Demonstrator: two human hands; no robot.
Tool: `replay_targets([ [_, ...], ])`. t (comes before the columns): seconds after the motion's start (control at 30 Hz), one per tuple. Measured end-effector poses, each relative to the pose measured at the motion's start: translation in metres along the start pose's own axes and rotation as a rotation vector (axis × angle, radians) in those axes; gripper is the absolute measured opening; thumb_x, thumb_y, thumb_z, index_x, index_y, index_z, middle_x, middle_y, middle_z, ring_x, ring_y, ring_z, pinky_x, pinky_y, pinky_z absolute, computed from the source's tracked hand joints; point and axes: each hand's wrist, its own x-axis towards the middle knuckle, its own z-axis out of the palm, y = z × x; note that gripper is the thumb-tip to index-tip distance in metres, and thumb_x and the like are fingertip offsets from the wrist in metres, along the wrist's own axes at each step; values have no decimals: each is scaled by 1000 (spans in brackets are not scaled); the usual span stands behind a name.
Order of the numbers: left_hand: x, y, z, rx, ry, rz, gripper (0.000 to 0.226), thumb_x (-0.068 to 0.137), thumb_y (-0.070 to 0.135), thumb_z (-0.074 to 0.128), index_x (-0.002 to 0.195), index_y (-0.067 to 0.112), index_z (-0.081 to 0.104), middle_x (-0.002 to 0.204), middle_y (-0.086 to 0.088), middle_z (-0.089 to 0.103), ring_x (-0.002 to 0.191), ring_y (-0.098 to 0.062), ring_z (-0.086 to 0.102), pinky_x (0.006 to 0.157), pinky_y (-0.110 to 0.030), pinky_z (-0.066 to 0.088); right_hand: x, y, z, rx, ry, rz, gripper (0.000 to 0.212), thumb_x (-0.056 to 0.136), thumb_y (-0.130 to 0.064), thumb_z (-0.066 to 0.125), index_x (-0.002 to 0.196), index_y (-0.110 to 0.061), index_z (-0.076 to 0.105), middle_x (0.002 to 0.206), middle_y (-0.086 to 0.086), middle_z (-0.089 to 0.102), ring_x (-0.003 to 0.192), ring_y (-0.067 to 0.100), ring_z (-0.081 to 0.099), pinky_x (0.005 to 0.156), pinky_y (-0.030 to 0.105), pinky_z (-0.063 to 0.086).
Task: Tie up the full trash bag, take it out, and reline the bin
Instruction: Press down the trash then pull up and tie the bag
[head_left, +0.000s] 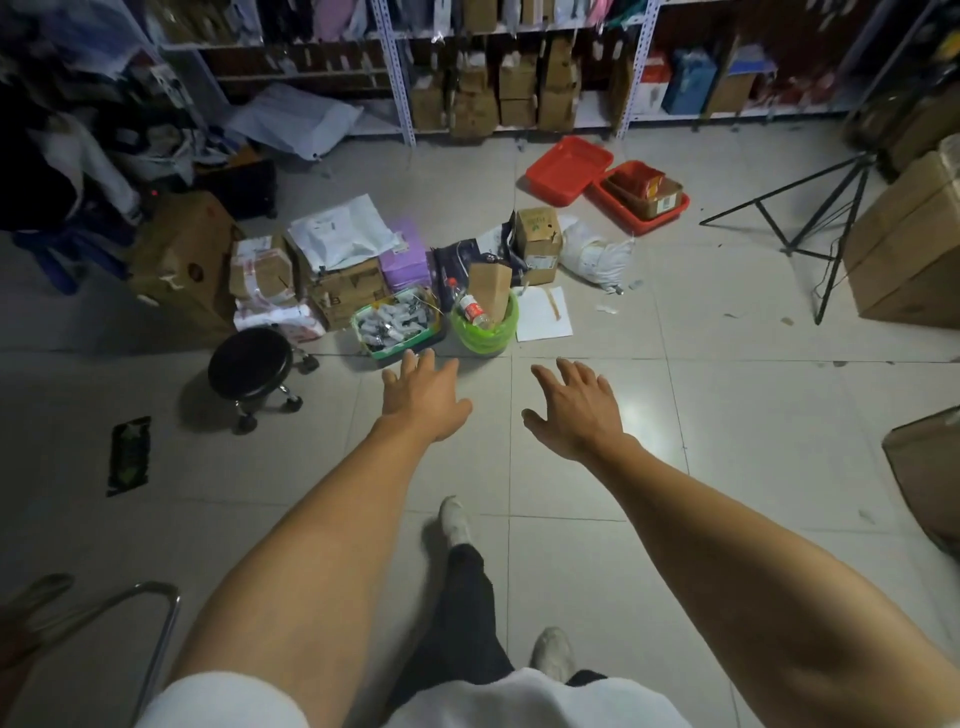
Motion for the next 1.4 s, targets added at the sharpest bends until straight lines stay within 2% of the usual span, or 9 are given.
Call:
replay_targets([
  [0.13,67,-18,-13,0,-5,19,68,89,52,49,148,25,31,159,-10,22,148,-35,12,114,-59,19,63,0,-8,-25,4,24,69,88,-58,46,147,-27,27,156,13,29,144,36,23,113,52,28],
  [0.37,177,-50,-53,-12,-3,100,67,87,57,50,144,25,36,158,-10,25,146,-35,16,113,-58,21,170,-14,-33,-48,2,77,71,88,-59,47,148,-29,26,157,13,28,144,35,24,113,51,28],
  [0.63,268,-78,-87,32,-21,139,62,85,56,52,138,25,41,151,-11,35,141,-37,25,110,-58,26,254,-20,-47,-52,-23,97,70,89,-59,47,148,-29,25,158,13,26,145,35,22,115,51,26],
  [0.83,331,-71,-100,10,-62,119,65,86,53,54,142,26,37,152,-11,33,143,-37,22,112,-57,24,322,-1,-55,-61,-57,62,69,88,-58,48,147,-28,27,157,13,28,144,36,23,114,51,27],
  [1.13,414,-42,-115,-74,-76,37,69,87,52,54,148,29,30,157,-10,26,147,-35,15,115,-56,19,429,46,-68,-52,-148,-24,71,90,-58,46,150,-29,22,160,12,20,147,35,16,118,52,20],
  [1.3,466,-30,-103,-83,-116,-1,72,83,56,53,145,27,32,154,-11,31,144,-37,20,112,-58,24,484,67,-59,-59,-212,-56,72,90,-59,44,151,-29,20,161,11,17,148,35,14,118,55,19],
  [1.4,494,-28,-88,-71,-158,6,77,84,56,53,149,25,27,156,-9,28,145,-35,19,113,-57,23,509,77,-43,-44,-251,-56,71,91,-59,44,151,-30,19,162,11,15,148,35,12,118,55,18],
])
